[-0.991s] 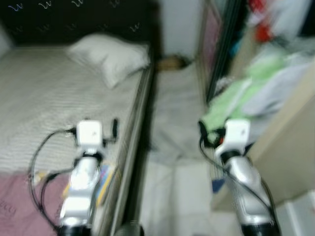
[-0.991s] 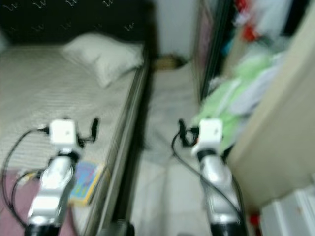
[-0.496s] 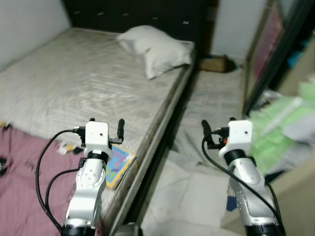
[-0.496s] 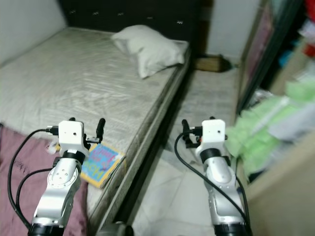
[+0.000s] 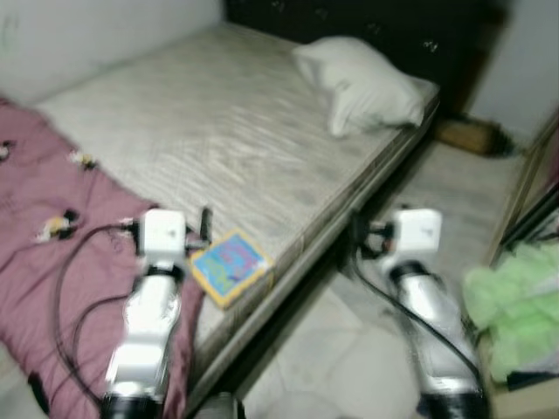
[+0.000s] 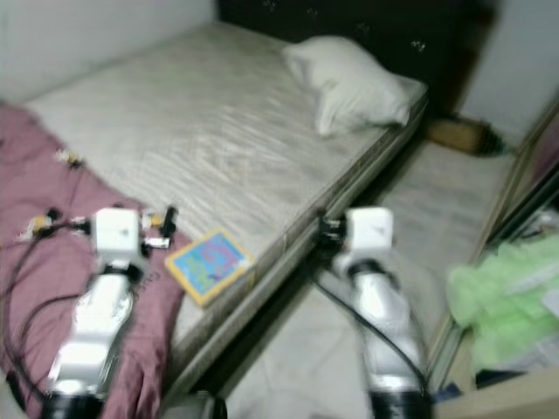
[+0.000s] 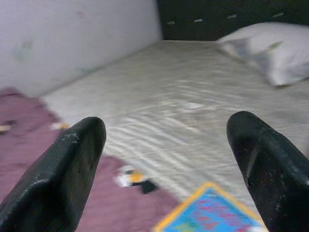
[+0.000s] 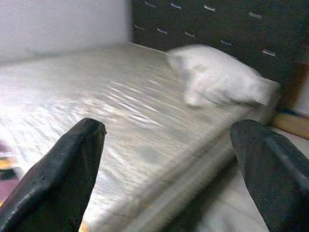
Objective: Clean up the room
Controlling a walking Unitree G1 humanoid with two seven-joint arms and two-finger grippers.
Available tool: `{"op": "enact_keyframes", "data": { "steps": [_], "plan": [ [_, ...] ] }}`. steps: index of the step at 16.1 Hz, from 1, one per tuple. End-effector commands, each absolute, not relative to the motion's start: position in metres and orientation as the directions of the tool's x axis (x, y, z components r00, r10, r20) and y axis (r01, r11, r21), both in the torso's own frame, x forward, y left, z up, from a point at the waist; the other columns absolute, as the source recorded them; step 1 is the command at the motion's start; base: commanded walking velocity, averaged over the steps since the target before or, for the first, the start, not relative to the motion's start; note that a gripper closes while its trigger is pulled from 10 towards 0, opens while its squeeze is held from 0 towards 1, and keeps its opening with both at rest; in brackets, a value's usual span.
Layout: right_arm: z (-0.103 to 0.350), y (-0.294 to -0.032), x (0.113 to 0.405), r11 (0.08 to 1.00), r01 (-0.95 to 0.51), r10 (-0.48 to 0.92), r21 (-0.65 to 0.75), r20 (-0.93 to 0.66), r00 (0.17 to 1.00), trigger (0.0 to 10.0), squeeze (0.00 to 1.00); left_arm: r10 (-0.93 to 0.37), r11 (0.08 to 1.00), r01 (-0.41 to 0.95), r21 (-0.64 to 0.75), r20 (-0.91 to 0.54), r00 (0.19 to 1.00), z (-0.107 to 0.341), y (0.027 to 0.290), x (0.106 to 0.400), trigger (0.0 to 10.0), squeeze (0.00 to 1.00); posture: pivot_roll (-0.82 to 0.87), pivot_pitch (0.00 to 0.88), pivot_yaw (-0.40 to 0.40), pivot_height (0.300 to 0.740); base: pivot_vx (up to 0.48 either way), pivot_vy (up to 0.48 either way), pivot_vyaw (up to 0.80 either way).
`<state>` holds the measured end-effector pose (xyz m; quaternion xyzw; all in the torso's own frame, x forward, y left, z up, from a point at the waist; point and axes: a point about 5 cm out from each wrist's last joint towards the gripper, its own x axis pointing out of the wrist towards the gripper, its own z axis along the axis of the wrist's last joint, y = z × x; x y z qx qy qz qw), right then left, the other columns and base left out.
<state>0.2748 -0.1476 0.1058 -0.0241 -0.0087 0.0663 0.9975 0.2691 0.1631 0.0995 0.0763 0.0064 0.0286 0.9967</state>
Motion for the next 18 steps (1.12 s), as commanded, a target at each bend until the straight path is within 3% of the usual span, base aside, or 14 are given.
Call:
{"op": "enact_keyframes", "data": {
  "steps": [1,18],
  "plan": [
    [0.1049,-0.1524,0.2737,0.989,-0.128,0.129,-0.072,0.011,0.992,10.0,0.00,0.035,0.988,-0.034,0.152,-0.004,0.999,0.1004,0.1569,0.2691,10.0,0.00,-0.07,0.026,0.031,0.740,0.000,0.000,0.80],
    [0.1038,-0.1517,0.2752,0.992,-0.118,0.119,-0.052,0.015,0.993,10.0,0.00,-0.036,0.996,0.038,0.085,-0.019,0.999,0.0993,0.1504,0.2676,10.0,0.00,-0.07,0.026,0.029,0.740,0.000,0.000,0.80]
  ]
}}
